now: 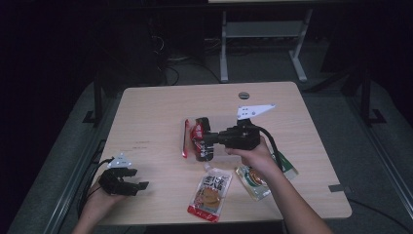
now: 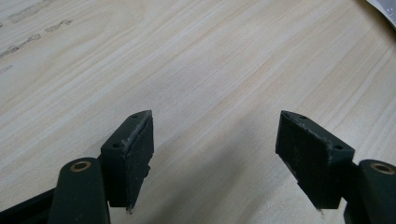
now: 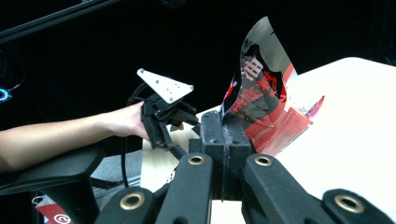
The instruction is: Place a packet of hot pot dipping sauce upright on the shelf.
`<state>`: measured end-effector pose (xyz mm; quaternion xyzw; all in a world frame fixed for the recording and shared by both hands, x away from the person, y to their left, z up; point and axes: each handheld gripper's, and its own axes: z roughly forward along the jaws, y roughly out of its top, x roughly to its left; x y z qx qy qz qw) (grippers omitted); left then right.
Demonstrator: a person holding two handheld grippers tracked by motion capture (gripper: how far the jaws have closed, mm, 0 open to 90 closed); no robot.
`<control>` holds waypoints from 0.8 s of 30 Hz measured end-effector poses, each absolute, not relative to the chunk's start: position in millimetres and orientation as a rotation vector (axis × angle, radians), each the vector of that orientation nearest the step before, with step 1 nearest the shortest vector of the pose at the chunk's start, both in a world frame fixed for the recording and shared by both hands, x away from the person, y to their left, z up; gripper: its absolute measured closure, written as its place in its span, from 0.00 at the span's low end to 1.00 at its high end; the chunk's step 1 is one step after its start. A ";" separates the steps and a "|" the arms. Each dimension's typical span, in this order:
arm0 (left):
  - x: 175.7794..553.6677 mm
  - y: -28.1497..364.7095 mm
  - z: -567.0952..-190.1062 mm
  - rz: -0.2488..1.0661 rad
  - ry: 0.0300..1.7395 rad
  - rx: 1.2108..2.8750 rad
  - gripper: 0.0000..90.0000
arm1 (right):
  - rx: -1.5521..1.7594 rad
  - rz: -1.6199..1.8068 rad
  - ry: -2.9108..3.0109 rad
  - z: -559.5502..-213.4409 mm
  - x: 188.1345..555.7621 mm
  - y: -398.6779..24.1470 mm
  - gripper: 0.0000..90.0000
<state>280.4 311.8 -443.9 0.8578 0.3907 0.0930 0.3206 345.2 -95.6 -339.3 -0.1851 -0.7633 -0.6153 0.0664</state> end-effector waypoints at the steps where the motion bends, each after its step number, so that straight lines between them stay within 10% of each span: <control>1: 280.3 311.6 -444.0 0.243 1.028 2.253 0.31 | -0.566 -1.856 -2.304 -339.7 346.0 -96.7 1.00; 24: 282.0 310.6 -444.7 0.237 1.007 2.271 0.31 | -0.708 -1.850 -2.285 -357.3 381.9 -84.2 1.00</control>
